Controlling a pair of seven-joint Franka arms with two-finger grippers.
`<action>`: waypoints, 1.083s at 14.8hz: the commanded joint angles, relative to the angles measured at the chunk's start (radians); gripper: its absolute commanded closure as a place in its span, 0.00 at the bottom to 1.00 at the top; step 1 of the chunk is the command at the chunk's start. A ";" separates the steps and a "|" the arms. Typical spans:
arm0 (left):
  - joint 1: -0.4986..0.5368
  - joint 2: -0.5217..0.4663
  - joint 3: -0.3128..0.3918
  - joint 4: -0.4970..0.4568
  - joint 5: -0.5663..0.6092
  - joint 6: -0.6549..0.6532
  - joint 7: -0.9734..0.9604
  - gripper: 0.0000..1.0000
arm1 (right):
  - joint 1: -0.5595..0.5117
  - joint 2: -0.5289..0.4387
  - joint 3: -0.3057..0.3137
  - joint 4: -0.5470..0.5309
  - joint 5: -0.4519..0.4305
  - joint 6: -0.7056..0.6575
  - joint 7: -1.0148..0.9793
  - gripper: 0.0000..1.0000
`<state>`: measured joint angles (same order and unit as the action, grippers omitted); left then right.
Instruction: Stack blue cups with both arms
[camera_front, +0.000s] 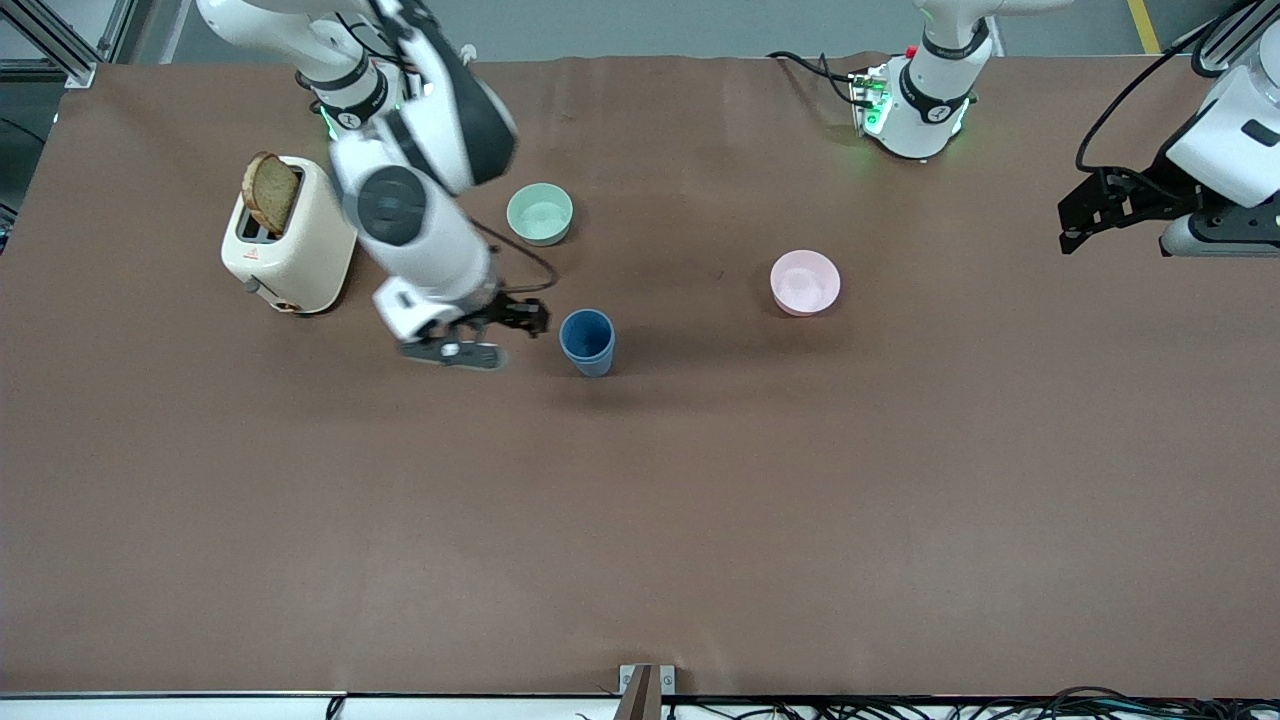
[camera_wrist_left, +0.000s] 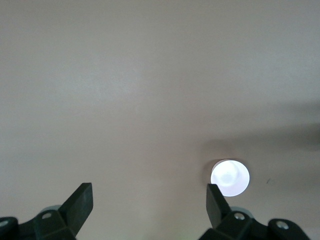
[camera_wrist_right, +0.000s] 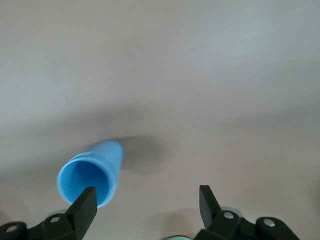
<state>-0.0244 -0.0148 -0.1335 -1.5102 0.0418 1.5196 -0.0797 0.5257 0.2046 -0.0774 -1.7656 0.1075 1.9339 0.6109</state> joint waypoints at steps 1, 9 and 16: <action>0.000 -0.014 0.003 -0.008 -0.003 -0.002 0.018 0.00 | -0.149 -0.169 0.015 -0.046 -0.089 -0.102 -0.055 0.08; -0.003 -0.001 0.003 0.001 -0.007 -0.002 0.020 0.00 | -0.559 -0.300 0.010 0.000 -0.124 -0.277 -0.564 0.05; -0.008 0.003 0.000 0.005 -0.017 -0.002 0.015 0.00 | -0.619 -0.263 0.010 0.279 -0.138 -0.516 -0.622 0.00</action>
<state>-0.0298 -0.0118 -0.1350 -1.5106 0.0406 1.5199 -0.0793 -0.0830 -0.0806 -0.0867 -1.5440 -0.0083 1.4663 -0.0067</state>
